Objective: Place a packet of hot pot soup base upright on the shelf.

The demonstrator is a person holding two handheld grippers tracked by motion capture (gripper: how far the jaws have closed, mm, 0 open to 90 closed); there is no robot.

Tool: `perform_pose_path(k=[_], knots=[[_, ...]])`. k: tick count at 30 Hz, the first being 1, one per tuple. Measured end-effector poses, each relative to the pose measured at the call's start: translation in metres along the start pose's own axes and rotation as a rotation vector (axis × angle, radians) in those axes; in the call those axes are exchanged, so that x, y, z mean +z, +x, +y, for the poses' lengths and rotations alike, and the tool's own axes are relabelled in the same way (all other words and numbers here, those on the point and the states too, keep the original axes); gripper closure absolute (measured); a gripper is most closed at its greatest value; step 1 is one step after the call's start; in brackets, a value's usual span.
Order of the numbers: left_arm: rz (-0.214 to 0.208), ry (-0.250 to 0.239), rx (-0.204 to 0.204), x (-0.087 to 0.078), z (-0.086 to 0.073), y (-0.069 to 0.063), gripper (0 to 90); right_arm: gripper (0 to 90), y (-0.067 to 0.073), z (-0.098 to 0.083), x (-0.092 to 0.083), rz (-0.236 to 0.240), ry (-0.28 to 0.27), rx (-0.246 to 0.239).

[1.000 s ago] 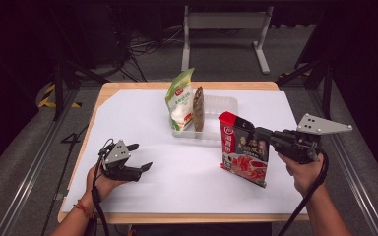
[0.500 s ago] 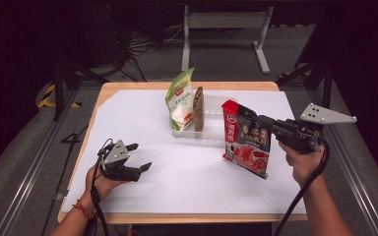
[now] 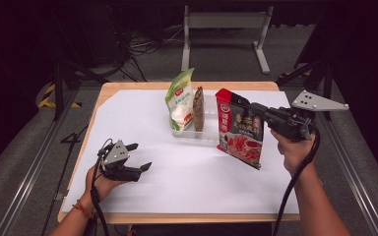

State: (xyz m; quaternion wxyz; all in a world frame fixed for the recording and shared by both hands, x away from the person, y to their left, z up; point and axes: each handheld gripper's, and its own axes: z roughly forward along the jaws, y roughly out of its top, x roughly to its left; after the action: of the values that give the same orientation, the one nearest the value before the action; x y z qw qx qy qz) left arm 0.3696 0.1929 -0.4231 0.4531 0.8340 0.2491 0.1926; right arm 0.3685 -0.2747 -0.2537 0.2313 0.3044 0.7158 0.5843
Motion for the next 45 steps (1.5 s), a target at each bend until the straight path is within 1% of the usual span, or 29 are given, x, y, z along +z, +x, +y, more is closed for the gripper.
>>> perform_pose_path(k=[4, 5, 9, 10, 12, 16, 17, 19, 20, 25, 31, 32, 34, 38, 40, 41, 45], knots=[[-0.003, 0.003, -0.001, 0.000, 0.000, 0.000, 19.2, 88.6, -0.001, 0.006, 0.007, -0.012, -0.006, -0.008], [-0.004, 0.001, 0.000, 0.000, 0.000, 0.000, 19.1, 88.6, -0.002, 0.007, 0.009, -0.008, -0.007, 0.001], [0.000, -0.001, 0.000, 0.001, 0.000, -0.001, 19.1, 88.6, -0.004, 0.012, 0.019, -0.017, -0.007, 0.010], [-0.001, 0.001, -0.001, 0.000, 0.000, 0.000, 18.9, 88.6, -0.003, 0.014, 0.023, -0.033, -0.006, 0.019], [0.000, 0.001, 0.000, 0.001, 0.000, -0.001, 18.8, 88.6, -0.003, 0.016, 0.025, -0.037, -0.006, 0.016], [0.000, -0.002, 0.004, 0.000, 0.001, -0.001, 18.8, 88.6, 0.000, 0.028, 0.036, -0.058, -0.001, -0.004], [0.000, -0.004, 0.002, 0.000, 0.001, -0.002, 18.8, 88.6, 0.000, 0.032, 0.041, -0.062, 0.004, -0.005], [0.000, -0.001, 0.002, 0.001, 0.001, -0.002, 18.8, 88.6, 0.000, 0.033, 0.043, -0.065, 0.004, -0.003], [-0.002, -0.001, 0.002, 0.001, 0.000, -0.002, 18.8, 88.6, -0.001, 0.035, 0.046, -0.074, 0.003, -0.005], [-0.006, 0.001, 0.004, 0.000, 0.000, -0.002, 18.8, 88.6, -0.007, 0.041, 0.059, -0.090, 0.009, 0.001], [-0.009, 0.003, 0.003, 0.001, 0.000, -0.001, 18.7, 88.6, -0.015, 0.043, 0.074, -0.132, 0.024, 0.013], [-0.009, 0.001, 0.003, 0.001, 0.000, -0.001, 18.7, 88.6, -0.016, 0.043, 0.076, -0.147, 0.026, 0.018], [-0.010, 0.005, 0.004, 0.001, 0.000, -0.001, 18.6, 88.6, -0.020, 0.043, 0.080, -0.148, 0.029, 0.035], [-0.013, 0.004, 0.002, 0.001, -0.001, -0.001, 18.6, 88.6, -0.025, 0.042, 0.091, -0.171, 0.039, 0.039], [-0.013, 0.003, 0.001, 0.001, -0.001, -0.001, 18.6, 88.6, -0.029, 0.042, 0.100, -0.178, 0.047, 0.052], [-0.014, 0.002, 0.001, 0.000, -0.001, -0.001, 18.6, 88.6, -0.029, 0.042, 0.100, -0.178, 0.047, 0.052], [-0.017, -0.001, -0.001, 0.000, -0.001, 0.000, 18.6, 88.6, -0.034, 0.043, 0.111, -0.214, 0.053, 0.040]])
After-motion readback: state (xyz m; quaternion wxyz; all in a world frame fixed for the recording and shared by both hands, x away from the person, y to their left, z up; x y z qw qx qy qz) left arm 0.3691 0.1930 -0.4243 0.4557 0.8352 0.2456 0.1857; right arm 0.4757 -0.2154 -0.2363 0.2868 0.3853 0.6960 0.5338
